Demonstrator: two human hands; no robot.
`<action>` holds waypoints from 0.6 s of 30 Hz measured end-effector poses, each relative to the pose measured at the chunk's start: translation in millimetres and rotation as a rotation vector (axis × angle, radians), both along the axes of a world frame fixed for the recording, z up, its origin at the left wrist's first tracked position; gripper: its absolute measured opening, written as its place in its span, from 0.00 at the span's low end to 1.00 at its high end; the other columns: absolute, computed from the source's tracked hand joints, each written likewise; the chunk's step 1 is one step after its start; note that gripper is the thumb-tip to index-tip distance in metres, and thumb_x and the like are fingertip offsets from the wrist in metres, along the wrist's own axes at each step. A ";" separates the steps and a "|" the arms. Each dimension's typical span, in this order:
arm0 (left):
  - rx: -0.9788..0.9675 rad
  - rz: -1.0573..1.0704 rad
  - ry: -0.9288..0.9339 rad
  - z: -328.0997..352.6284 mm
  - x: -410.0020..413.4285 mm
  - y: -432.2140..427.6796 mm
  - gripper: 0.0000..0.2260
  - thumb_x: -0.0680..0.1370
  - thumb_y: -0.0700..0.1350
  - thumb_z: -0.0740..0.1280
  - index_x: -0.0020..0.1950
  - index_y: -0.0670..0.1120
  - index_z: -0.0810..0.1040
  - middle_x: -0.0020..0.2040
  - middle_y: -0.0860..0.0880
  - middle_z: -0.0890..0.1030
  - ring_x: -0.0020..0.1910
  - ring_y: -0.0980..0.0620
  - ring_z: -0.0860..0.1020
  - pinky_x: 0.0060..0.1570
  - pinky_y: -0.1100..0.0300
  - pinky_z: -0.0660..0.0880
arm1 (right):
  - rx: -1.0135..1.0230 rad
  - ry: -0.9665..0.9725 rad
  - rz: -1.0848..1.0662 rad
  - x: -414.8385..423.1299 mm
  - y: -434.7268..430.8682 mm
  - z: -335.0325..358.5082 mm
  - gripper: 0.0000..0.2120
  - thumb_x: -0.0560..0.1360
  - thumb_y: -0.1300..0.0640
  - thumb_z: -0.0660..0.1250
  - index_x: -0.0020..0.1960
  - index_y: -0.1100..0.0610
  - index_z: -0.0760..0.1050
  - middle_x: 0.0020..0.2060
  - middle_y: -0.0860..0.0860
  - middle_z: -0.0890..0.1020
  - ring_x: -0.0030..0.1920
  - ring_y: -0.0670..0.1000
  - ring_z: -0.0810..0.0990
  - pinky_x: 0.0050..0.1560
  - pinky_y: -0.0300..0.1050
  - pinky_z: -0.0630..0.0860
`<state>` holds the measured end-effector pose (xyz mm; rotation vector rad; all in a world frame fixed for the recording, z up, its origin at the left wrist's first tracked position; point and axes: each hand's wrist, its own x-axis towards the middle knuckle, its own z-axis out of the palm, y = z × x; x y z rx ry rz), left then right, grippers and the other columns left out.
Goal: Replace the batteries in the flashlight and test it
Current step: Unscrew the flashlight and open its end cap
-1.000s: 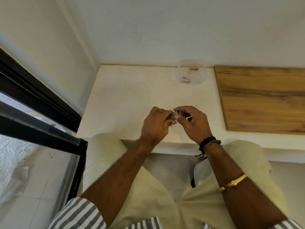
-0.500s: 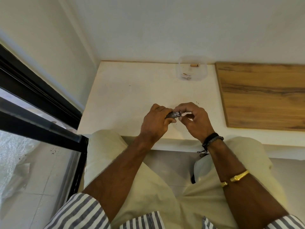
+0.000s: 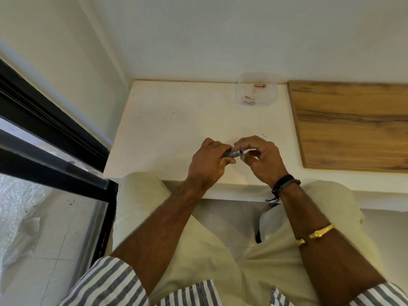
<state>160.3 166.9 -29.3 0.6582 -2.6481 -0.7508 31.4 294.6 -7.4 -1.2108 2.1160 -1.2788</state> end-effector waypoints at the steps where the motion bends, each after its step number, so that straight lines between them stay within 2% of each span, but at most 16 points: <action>1: -0.006 0.000 0.001 0.1 0.1 0.3 0.15 0.78 0.51 0.70 0.61 0.45 0.81 0.52 0.47 0.84 0.55 0.48 0.73 0.48 0.60 0.69 | 0.000 -0.024 -0.006 -0.5 0.1 0.7 0.18 0.72 0.74 0.70 0.55 0.57 0.84 0.53 0.50 0.85 0.54 0.50 0.83 0.52 0.48 0.82; 3: -0.017 0.000 -0.008 0.3 -0.3 0.7 0.15 0.78 0.51 0.69 0.62 0.45 0.80 0.53 0.47 0.84 0.55 0.48 0.74 0.49 0.60 0.69 | 0.016 -0.083 -0.063 -0.2 -1.1 0.9 0.16 0.73 0.67 0.72 0.58 0.53 0.82 0.52 0.46 0.85 0.52 0.47 0.83 0.49 0.42 0.81; 4: -0.020 -0.001 -0.012 0.1 -0.8 0.8 0.15 0.79 0.52 0.69 0.62 0.45 0.81 0.54 0.48 0.84 0.56 0.49 0.74 0.49 0.60 0.70 | 0.035 -0.090 -0.113 0.4 -2.2 -0.3 0.12 0.75 0.61 0.72 0.57 0.52 0.82 0.49 0.45 0.84 0.49 0.46 0.83 0.47 0.39 0.80; 5: -0.020 -0.004 -0.012 -0.1 -0.9 1.0 0.15 0.79 0.52 0.69 0.61 0.45 0.81 0.53 0.48 0.84 0.55 0.49 0.74 0.49 0.60 0.70 | 0.057 -0.072 -0.159 1.4 -3.2 -1.5 0.08 0.77 0.54 0.72 0.55 0.52 0.82 0.46 0.44 0.84 0.46 0.46 0.83 0.45 0.36 0.78; 7: -0.013 -0.012 -0.008 -0.3 -0.9 2.2 0.15 0.78 0.51 0.69 0.61 0.45 0.81 0.53 0.48 0.84 0.55 0.49 0.74 0.48 0.59 0.71 | 0.096 0.008 -0.184 2.5 -2.9 -3.3 0.09 0.78 0.47 0.70 0.50 0.53 0.82 0.39 0.42 0.83 0.39 0.44 0.83 0.42 0.34 0.75; 9: -0.002 -0.019 -0.015 -1.6 -0.6 2.1 0.14 0.79 0.51 0.69 0.61 0.46 0.81 0.53 0.49 0.84 0.55 0.50 0.73 0.49 0.57 0.74 | 0.093 0.039 -0.152 2.1 -1.7 -5.3 0.09 0.78 0.50 0.71 0.49 0.55 0.83 0.37 0.45 0.83 0.37 0.46 0.82 0.42 0.36 0.77; 11: 0.016 -0.016 -0.021 -2.2 -0.6 2.3 0.14 0.79 0.51 0.69 0.61 0.46 0.81 0.54 0.49 0.84 0.56 0.50 0.73 0.50 0.56 0.74 | 0.054 0.039 -0.101 0.1 0.5 -5.9 0.05 0.76 0.58 0.74 0.52 0.57 0.84 0.42 0.48 0.84 0.40 0.47 0.82 0.46 0.40 0.80; 15: 0.017 -0.006 -0.021 -1.4 -0.9 2.3 0.15 0.79 0.50 0.69 0.62 0.45 0.81 0.54 0.47 0.84 0.55 0.48 0.73 0.49 0.61 0.68 | -0.019 -0.010 0.004 -1.3 2.2 -1.5 0.14 0.72 0.72 0.73 0.52 0.58 0.84 0.50 0.51 0.84 0.51 0.50 0.83 0.53 0.40 0.81; 16: 0.013 -0.008 -0.023 -1.6 -0.8 2.5 0.15 0.79 0.50 0.69 0.62 0.45 0.81 0.54 0.47 0.84 0.55 0.48 0.73 0.49 0.61 0.68 | -0.018 -0.030 0.007 -0.9 1.7 -0.6 0.15 0.71 0.72 0.72 0.54 0.57 0.84 0.51 0.51 0.84 0.53 0.50 0.83 0.53 0.40 0.81; 18: 0.007 -0.008 -0.027 -2.1 -1.0 2.4 0.15 0.79 0.50 0.69 0.62 0.45 0.80 0.55 0.48 0.84 0.56 0.49 0.73 0.50 0.60 0.69 | 0.007 -0.083 -0.034 0.1 -0.1 -0.6 0.16 0.72 0.65 0.74 0.57 0.53 0.82 0.53 0.47 0.84 0.53 0.46 0.83 0.50 0.36 0.81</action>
